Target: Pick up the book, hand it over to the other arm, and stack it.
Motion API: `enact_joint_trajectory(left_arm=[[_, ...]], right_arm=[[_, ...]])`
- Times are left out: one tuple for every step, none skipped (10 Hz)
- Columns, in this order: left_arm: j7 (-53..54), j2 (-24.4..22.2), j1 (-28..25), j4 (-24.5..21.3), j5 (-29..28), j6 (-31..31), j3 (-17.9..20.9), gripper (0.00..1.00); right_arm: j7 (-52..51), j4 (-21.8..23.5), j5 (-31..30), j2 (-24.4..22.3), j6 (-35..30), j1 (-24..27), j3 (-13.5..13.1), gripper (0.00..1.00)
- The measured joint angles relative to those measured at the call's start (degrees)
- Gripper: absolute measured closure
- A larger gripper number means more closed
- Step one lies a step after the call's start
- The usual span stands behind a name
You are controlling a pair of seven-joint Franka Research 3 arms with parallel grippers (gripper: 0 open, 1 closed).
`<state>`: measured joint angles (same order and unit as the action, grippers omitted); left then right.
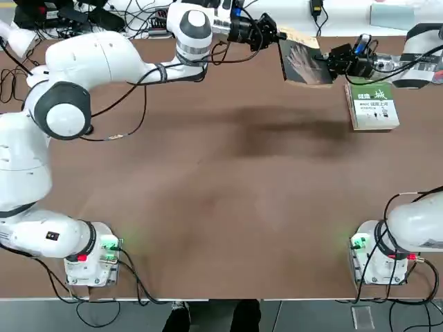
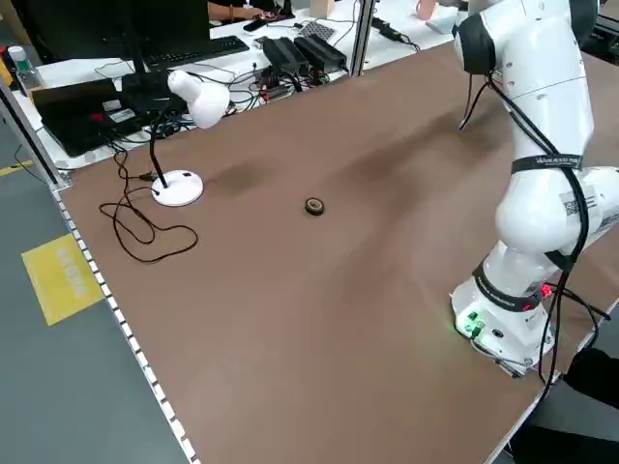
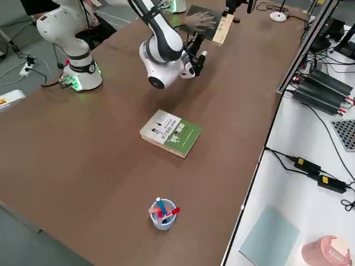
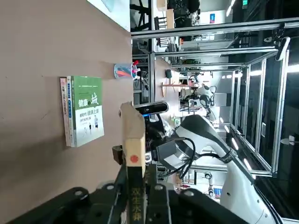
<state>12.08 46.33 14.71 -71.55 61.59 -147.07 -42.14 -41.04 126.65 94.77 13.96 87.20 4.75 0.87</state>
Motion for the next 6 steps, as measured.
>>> enact_joint_trajectory(left_arm=[[0.00, 0.00, 0.00, 0.01, 0.00, 0.00, 0.01, 0.85], [0.00, 0.00, 0.01, 0.02, 0.00, 0.00, 0.00, 0.75], [0.00, 0.00, 0.05, 0.05, 0.00, -0.07, 0.00, 0.61], [0.00, 0.00, 0.09, 0.12, 0.02, -0.41, 0.00, 0.50], [0.00, 0.00, 0.14, 0.21, 0.07, -1.12, 0.00, 0.37], [0.00, 0.00, 0.19, 0.28, 0.09, -1.78, 0.00, 0.23]], right_arm=[[0.00, 0.00, 0.01, 0.01, 0.00, 0.02, -0.01, 0.85], [0.11, 0.00, 0.02, 0.02, 0.00, 0.03, -0.01, 0.85], [0.40, 0.00, 0.03, 0.05, -0.01, 0.02, 0.01, 0.85], [0.84, 0.00, 0.03, 0.08, -0.01, 0.02, 0.01, 0.85], [1.51, 0.00, 0.03, 0.13, -0.01, 0.02, 0.01, 0.85], [2.17, 0.00, 0.03, 0.17, -0.02, 0.02, 0.01, 0.85]])
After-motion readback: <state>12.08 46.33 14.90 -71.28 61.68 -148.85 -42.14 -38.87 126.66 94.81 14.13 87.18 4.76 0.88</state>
